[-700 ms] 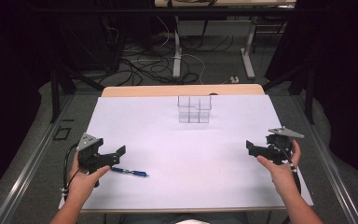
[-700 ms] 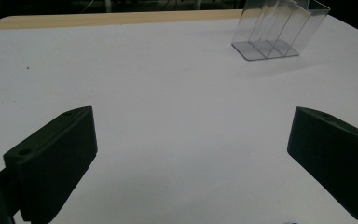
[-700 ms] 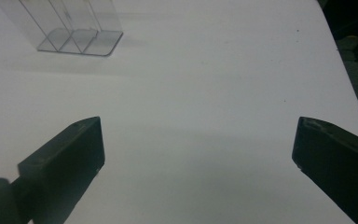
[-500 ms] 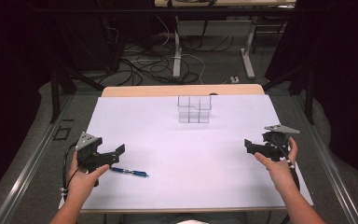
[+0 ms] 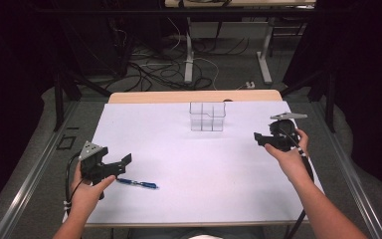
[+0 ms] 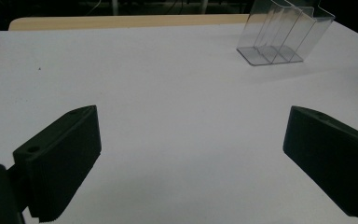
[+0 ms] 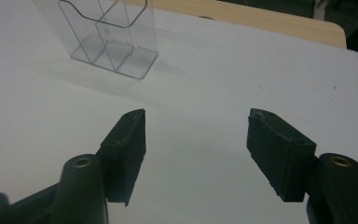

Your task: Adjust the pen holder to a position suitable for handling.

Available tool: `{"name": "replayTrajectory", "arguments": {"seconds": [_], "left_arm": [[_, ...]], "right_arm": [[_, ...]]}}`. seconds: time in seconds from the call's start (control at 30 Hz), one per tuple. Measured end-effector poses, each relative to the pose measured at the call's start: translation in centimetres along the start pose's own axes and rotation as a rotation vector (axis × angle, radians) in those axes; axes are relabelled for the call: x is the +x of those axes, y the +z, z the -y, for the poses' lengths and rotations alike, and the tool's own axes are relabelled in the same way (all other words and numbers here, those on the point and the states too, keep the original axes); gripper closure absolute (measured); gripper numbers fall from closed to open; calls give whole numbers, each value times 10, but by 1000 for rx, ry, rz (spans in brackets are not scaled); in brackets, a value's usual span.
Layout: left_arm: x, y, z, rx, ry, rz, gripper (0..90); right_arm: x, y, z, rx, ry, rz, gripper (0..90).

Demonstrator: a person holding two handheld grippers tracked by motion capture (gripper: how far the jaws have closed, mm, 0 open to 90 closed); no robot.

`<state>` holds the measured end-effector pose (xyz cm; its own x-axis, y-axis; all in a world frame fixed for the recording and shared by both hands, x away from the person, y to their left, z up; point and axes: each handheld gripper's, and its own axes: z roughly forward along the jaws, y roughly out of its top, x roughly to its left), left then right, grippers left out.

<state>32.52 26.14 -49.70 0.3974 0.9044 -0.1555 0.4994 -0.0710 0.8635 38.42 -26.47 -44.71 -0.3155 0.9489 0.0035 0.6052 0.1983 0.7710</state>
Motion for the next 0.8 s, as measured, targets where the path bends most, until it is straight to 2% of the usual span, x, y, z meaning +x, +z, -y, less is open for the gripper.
{"name": "replayTrajectory", "arguments": {"seconds": [0.17,0.23,0.3,0.37,0.43,0.47,0.5,0.6,0.7,0.77,0.8], "left_arm": [[0,0,0,1,8,-3,49],[0,0,0,-1,11,-5,52],[0,0,1,-1,11,-4,54],[0,0,1,-1,12,-5,55],[0,0,1,-1,12,-5,55],[0,0,1,-1,12,-5,55],[0,0,1,3,13,-4,55],[0,0,1,2,12,-5,56],[0,0,1,1,10,-7,57],[1,-1,1,1,10,-7,58],[1,-1,1,1,9,-7,58]], "right_arm": [[8,4,-17,18,-111,-15,435],[11,6,-23,9,-173,-23,455],[16,8,-29,8,-212,-33,461],[20,11,-36,21,-261,-50,461],[25,13,-42,44,-293,-58,462],[25,13,-42,44,-293,-58,462],[30,15,-49,73,-352,-58,451],[35,19,-56,88,-435,-58,435],[40,22,-64,103,-499,-60,405],[44,24,-69,118,-541,-79,401],[46,26,-71,103,-560,-85,398]]}}
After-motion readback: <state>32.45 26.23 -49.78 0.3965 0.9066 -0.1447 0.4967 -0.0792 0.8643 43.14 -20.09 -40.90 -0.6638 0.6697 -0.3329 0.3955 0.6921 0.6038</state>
